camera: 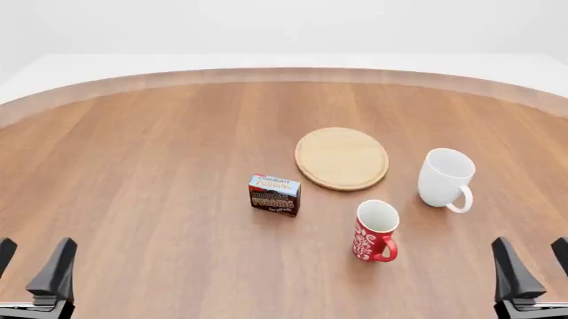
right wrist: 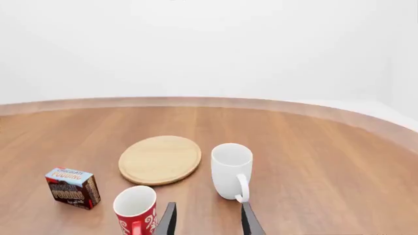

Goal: Put the chocolate pudding to the left of the plate.

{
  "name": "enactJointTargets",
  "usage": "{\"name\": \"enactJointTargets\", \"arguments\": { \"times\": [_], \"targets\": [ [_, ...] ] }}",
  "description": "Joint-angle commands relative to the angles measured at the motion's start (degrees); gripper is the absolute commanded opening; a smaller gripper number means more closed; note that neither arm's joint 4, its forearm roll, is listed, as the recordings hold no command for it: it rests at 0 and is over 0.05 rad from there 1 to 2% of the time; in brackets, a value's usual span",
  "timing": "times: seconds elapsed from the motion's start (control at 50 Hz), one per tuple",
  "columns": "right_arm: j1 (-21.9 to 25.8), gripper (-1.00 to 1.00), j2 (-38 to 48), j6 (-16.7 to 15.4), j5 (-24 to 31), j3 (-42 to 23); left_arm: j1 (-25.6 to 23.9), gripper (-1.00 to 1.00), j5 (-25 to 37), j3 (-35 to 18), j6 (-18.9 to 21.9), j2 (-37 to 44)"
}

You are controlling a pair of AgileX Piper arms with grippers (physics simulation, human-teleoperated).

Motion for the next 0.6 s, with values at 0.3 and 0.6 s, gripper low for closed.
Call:
{"name": "enactJointTargets", "arguments": {
  "times": [0.3, 0.6],
  "targets": [
    [2.3, 1.00, 2.7, -2.4, 3.3, -7.4, 0.0, 1.00, 0.0, 0.0, 0.0, 0.0],
    [8.7, 1.00, 25.2, -9.2, 2.3, -27.4, 0.0, 1.00, 0.0, 0.0, 0.0, 0.0]
  ]
}}
